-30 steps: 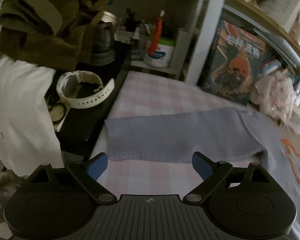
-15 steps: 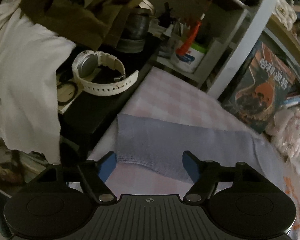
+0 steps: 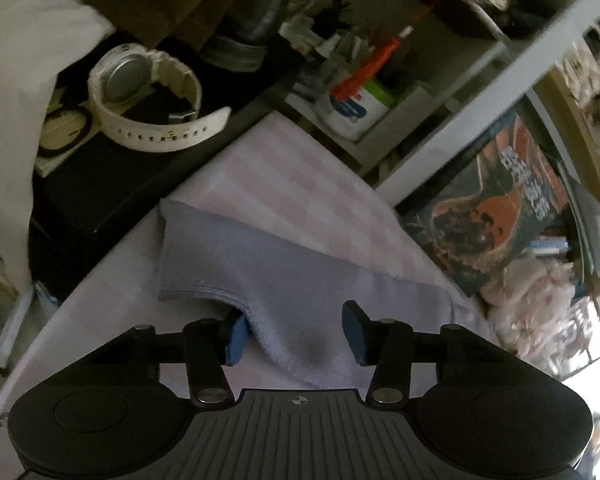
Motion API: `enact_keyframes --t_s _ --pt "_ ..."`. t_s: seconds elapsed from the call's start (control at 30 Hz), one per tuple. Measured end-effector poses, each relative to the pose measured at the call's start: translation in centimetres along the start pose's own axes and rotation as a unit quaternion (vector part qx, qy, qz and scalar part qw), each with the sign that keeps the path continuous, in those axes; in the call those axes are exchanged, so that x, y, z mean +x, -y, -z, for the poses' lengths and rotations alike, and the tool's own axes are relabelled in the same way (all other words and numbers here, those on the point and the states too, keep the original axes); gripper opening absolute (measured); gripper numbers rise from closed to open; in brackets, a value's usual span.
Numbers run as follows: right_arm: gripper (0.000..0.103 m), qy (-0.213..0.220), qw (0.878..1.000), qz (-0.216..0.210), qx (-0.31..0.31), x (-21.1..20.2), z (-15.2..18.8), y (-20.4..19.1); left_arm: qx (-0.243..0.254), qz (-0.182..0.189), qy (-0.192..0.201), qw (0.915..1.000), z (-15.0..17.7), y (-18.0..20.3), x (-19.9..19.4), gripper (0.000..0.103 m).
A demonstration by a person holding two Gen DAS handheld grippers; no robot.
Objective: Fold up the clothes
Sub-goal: 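Close the left tool on the lavender sleeve cuff and lift it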
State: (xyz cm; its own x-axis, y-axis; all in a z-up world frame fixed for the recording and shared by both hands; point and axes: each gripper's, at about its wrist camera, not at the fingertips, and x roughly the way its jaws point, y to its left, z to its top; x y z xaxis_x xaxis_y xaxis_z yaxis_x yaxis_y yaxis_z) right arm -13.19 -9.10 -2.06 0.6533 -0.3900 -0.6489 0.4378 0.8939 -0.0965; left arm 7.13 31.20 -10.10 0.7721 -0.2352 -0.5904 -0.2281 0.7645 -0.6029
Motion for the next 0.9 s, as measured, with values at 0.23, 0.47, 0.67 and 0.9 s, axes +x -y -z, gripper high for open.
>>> enact_keyframes --t_s 0.23,0.47,0.67,0.9 --pt "0.099 -0.006 1.0 0.006 0.01 0.3 0.1 0.5 -0.057 -0.013 0.002 0.9983 -0.8 -1.3 0.2 0.019" --pt "0.099 -0.003 1.0 -0.005 -0.006 0.5 0.1 0.5 -0.028 -0.041 0.011 0.9987 -0.7 -0.6 0.4 0.003" --pt "0.099 -0.001 1.0 -0.019 -0.01 1.4 -0.4 1.7 0.031 -0.044 0.045 0.9975 -0.5 2.5 -0.9 0.003" --pt "0.099 -0.002 0.998 -0.056 -0.027 4.3 -1.8 4.0 0.094 -0.02 0.093 0.991 0.4 8.7 -3.2 0.003"
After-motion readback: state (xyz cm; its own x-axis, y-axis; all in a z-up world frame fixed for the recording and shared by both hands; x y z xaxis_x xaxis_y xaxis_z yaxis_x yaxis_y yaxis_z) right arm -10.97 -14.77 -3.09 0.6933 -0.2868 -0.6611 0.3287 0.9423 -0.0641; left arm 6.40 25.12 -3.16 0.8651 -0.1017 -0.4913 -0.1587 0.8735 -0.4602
